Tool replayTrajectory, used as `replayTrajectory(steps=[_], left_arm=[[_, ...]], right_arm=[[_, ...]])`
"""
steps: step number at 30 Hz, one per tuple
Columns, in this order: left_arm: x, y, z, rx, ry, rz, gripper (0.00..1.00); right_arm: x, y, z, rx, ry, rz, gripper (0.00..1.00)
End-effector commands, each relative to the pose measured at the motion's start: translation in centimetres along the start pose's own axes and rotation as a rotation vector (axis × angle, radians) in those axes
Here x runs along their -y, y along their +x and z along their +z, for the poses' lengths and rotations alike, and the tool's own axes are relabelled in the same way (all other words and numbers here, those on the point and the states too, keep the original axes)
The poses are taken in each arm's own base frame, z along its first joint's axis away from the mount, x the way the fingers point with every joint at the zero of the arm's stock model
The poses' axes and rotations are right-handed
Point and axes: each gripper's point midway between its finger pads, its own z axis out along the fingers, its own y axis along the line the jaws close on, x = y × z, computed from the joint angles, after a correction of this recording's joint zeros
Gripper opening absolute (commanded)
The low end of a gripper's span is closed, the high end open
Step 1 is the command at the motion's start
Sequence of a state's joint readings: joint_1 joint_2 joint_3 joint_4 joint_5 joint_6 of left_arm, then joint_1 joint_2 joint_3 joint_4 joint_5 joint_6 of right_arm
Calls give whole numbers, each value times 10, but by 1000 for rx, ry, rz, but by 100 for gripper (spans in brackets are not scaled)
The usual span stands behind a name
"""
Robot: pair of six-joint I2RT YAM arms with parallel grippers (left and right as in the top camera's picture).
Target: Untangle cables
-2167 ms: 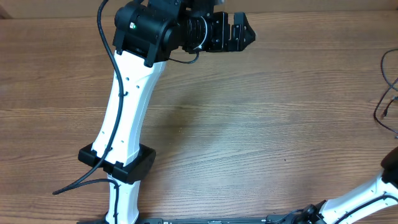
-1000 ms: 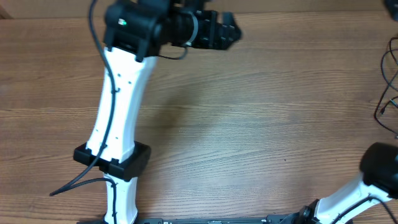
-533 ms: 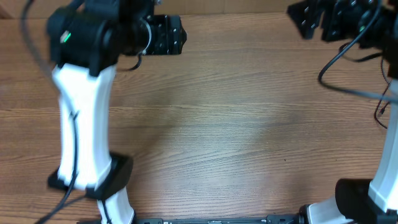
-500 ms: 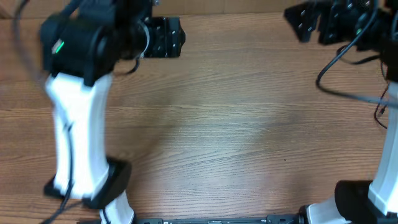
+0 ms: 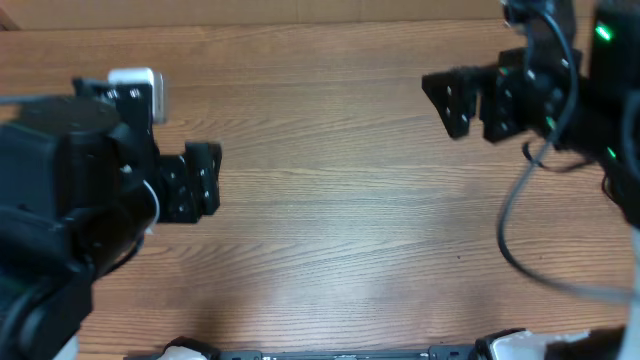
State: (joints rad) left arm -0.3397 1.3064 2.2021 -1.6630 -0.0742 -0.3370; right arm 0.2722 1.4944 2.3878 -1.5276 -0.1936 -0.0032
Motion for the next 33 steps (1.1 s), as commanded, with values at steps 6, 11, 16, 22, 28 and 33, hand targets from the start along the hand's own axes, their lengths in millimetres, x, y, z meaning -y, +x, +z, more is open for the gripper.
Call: replayTrajectory(steps=[6,11,16,22,28,33], left_arm=[[-32,53,15,51,-62,-107,73],[-42,87,25,110,-35,-170,73],[-46,108,31,144,4,-199,76],[-49,116,33,140,1,-198,77],[-49,117,33,138,-2,-198,88],[-49,115,33,140,0,-198,100]], right_arm=[[8,15,-49,42,98,77,100],[6,32,-70,29,107,97,100],[10,44,-85,37,142,129,100],[13,72,-77,-44,152,145,100],[22,104,-45,-192,172,165,100],[28,107,-18,-252,180,173,100]])
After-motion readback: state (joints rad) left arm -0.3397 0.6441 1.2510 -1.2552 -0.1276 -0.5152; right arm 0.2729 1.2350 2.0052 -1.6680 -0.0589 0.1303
